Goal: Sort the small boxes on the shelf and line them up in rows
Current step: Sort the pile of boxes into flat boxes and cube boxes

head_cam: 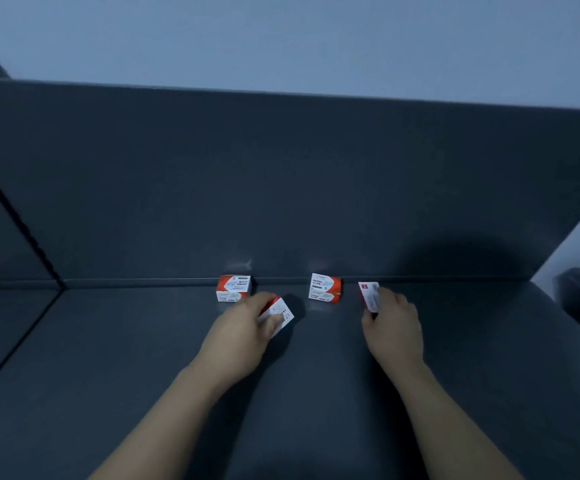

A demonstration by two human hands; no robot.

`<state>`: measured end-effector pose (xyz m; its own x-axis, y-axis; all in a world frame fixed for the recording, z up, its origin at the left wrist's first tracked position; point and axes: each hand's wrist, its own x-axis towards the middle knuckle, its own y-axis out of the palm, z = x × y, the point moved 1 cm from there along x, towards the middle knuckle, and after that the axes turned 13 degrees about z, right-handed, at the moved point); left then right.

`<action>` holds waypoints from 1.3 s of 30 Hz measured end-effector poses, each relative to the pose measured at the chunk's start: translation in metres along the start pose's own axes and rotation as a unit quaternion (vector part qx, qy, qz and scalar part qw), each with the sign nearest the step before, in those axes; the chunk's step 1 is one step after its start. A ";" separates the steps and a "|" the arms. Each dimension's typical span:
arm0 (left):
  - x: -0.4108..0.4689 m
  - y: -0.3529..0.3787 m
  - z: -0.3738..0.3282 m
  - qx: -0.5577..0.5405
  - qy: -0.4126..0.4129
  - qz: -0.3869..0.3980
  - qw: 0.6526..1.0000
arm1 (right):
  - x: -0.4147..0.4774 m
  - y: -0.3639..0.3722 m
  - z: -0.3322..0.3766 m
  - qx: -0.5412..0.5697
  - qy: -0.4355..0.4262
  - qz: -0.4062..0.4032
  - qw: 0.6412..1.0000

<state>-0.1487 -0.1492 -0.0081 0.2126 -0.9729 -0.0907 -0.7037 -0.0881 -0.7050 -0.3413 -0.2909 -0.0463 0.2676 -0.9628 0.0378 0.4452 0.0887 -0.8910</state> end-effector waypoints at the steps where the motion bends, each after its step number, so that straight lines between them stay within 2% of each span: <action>1: -0.003 0.000 0.001 -0.048 -0.013 -0.001 0.999 | 0.000 0.000 -0.001 0.017 -0.005 0.006 1.000; 3: -0.010 0.001 0.003 -0.143 -0.036 -0.003 0.989 | -0.004 -0.003 0.002 0.050 -0.029 0.003 0.998; 5: -0.016 0.000 0.008 -0.170 -0.051 -0.012 0.984 | -0.013 -0.010 0.013 0.101 -0.067 -0.024 0.992; 7: -0.022 -0.002 0.014 -0.142 -0.056 -0.021 0.988 | -0.025 -0.018 0.032 0.152 -0.114 -0.042 0.981; 12: -0.046 -0.014 0.029 -0.102 -0.060 -0.042 0.992 | -0.050 -0.012 0.078 0.187 -0.214 -0.011 0.959; 23: -0.168 -0.095 0.097 -0.058 -0.120 -0.181 0.974 | -0.124 0.052 0.203 0.181 -0.315 0.091 0.927; 32: -0.297 -0.167 0.165 -0.019 -0.196 -0.259 0.946 | -0.215 0.107 0.331 0.183 -0.389 0.144 0.891; 39: -0.358 -0.211 0.215 -0.004 -0.271 -0.327 0.905 | -0.260 0.147 0.417 0.174 -0.448 0.196 0.855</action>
<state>0.0690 0.2634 0.0219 0.8855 -0.4645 0.0114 -0.3116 -0.6119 -0.7270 0.0112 0.0788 0.0016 0.9320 -0.2745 0.2368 0.3569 0.5798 -0.7324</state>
